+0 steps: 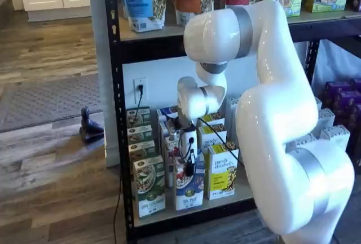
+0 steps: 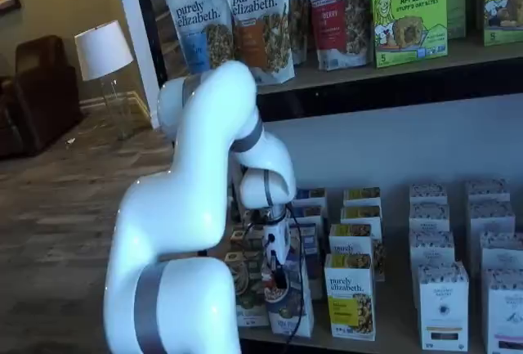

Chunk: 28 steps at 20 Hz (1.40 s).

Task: Pick up the blue and white box that is on the bottom shelf, the second box from the left

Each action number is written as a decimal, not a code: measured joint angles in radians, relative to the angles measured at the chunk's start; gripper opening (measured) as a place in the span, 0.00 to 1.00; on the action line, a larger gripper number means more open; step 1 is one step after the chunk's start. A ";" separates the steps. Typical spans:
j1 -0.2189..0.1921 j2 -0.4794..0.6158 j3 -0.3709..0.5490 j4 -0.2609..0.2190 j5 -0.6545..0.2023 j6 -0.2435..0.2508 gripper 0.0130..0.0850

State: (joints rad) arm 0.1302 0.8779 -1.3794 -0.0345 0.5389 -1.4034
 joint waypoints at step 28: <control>0.048 -0.463 0.436 -0.029 0.025 0.072 0.44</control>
